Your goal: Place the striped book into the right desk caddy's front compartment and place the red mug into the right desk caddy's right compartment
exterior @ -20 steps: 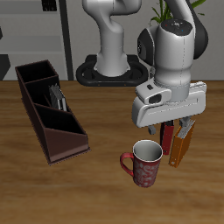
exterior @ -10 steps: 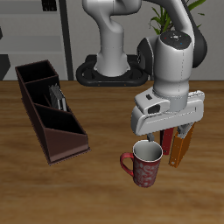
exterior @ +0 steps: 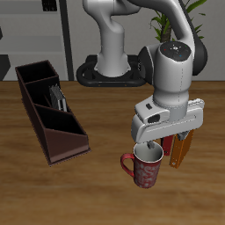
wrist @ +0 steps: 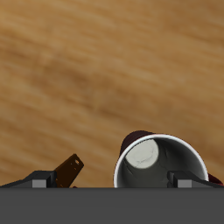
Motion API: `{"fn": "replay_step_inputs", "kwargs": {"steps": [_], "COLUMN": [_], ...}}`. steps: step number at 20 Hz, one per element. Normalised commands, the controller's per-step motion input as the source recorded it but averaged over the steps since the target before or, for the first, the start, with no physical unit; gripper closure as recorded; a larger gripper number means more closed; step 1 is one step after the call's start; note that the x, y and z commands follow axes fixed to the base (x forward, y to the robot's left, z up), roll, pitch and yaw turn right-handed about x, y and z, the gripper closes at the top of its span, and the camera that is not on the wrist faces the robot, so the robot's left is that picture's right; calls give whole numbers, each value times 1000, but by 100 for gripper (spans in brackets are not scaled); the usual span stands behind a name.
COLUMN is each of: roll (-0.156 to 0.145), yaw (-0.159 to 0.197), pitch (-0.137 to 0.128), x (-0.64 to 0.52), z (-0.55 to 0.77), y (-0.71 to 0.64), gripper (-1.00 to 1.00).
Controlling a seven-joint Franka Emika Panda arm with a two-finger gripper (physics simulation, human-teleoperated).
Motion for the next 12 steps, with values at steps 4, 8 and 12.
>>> {"fn": "replay_step_inputs", "kwargs": {"steps": [4, 8, 12], "roll": [0, -5, 4], "yaw": [-1, -3, -1], "pitch": [13, 20, 10], "x": [25, 12, -1], "z": [-95, -149, -92], "y": [-10, -10, 22], "gripper": [-100, -100, -100]}}
